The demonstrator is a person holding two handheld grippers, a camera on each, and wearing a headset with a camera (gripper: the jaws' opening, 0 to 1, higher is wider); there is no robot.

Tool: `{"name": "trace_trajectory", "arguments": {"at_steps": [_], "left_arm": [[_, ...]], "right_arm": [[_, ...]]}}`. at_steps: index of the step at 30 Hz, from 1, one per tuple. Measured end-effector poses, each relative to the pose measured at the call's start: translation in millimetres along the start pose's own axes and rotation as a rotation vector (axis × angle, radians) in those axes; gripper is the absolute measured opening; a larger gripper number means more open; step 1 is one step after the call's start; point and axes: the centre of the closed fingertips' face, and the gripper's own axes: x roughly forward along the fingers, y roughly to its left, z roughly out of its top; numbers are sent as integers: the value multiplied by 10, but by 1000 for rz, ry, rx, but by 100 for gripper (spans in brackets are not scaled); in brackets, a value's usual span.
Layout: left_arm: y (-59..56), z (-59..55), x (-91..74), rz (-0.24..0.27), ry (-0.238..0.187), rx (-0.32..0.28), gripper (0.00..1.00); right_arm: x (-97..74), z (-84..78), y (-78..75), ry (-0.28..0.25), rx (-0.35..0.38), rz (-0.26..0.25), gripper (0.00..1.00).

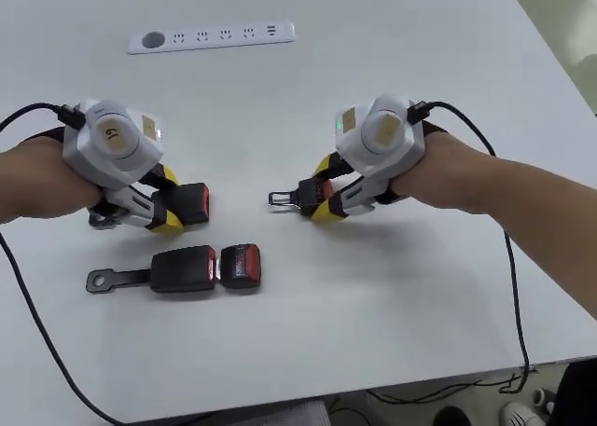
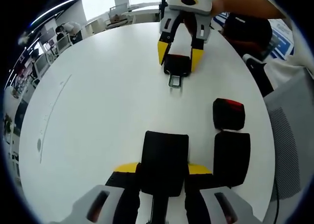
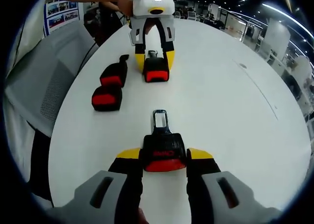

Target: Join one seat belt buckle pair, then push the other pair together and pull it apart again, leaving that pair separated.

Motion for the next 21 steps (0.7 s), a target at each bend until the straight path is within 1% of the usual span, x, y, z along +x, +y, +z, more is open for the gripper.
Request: {"name": "trace_trajectory", "arguments": {"at_steps": [4,6,9,12,13,21], "left_arm": [[3,-1,4,-6,-3,9,35],[6,-3,9,-7,0,12,35],[19,-22,15,-6,2,11,34],[6,-12,12,-5,2,10,34],[4,-11,13,-5,1,9,34],[-21,9,13,-5,1,7,34]], "right_arm": [[115,141,1,-10,-8,17,32],[180,199,-17,-11,-11,14,32],[230,257,-19,-4,-8,4,32],[293,327,-27,-8,-6,7,32],[293,328,-13,-8,-8,6,32],[437,492,31,-20,-6,-3,32]]}}
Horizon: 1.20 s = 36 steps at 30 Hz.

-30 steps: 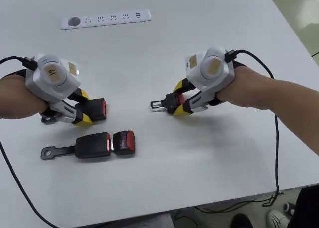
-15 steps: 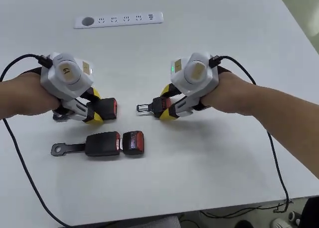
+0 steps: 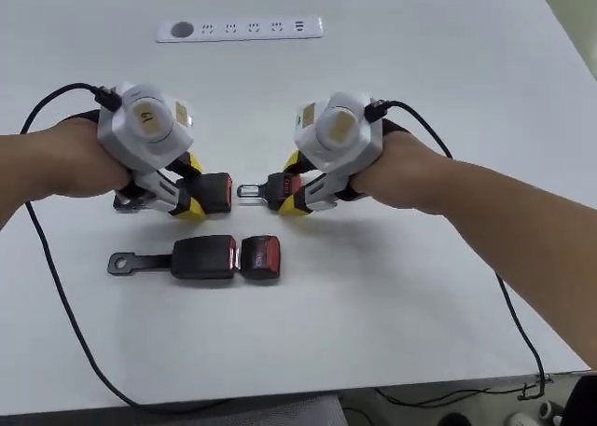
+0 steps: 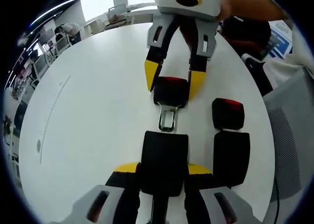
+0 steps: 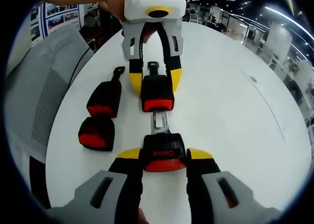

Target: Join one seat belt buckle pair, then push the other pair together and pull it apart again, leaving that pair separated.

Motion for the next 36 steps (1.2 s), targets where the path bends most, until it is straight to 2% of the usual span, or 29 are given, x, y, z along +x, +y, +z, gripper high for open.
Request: {"name": "trace_trajectory", "arguments": {"at_steps": [4,15,21,31,36], "left_arm": [[-2,4,-4,0,-4,-1,34],[-1,7,-6,-3,0,8,34],[14,-1,11,-6,-7,17,34],[21,0,13,-17,-1,54,33],[-30,43,-13,-15,-8,50,32]], "right_arm": [[65,52,-35,-3,-11,-6,32],[57,108,19,12,-59,-4,32],[114,186,0,-21,-35,4,32],[125,201,10,-28,-24,30,31],[122,230,15,-18,-40,33,30]]}}
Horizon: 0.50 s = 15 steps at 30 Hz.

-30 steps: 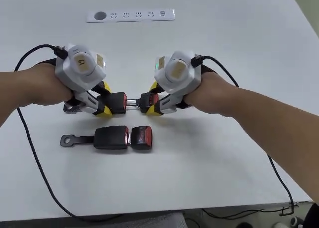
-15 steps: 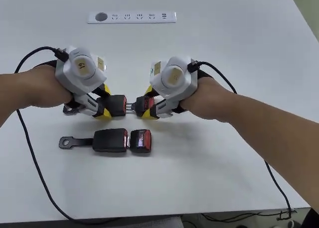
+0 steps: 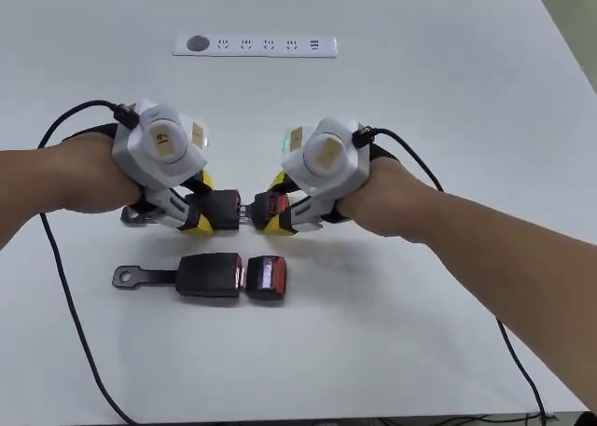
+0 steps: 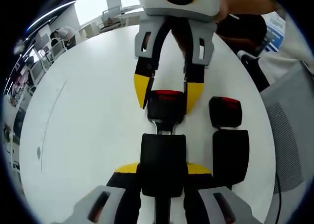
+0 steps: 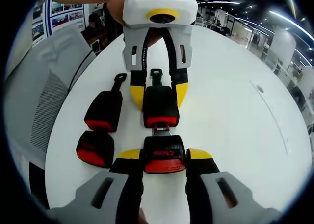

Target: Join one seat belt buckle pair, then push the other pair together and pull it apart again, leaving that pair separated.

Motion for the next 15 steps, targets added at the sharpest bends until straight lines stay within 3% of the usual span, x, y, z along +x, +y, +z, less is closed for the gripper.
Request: {"name": "trace_trajectory", "arguments": {"at_steps": [9,15], "left_arm": [[-50,45,-29,0,-4,5,32],[-63,58,-38,-2,10,10,32]], "right_arm": [[79,76,1,-30,16,8,30],[81,96,6,-19,6,15,30]]}}
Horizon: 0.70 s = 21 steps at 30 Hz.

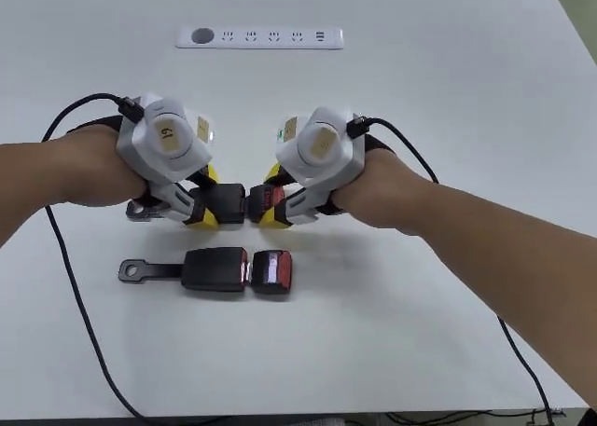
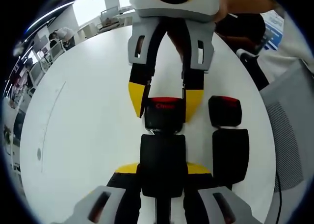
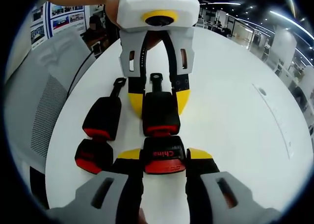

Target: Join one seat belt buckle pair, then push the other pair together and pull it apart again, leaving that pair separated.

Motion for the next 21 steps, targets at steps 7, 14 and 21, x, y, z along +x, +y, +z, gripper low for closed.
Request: {"name": "trace_trajectory", "arguments": {"at_steps": [7,14,21], "left_arm": [[9,-10,1,4,-7,-9,32],[48,-50,20,4,-3,-11,32],[90,-87,37,2,-13,-14,32]], "right_arm": [[9,-13,-14,9,-5,-10,31],[-24,-4,7,20,-9,-13,31],[-69,-107,0,39,-7,-16,31]]}}
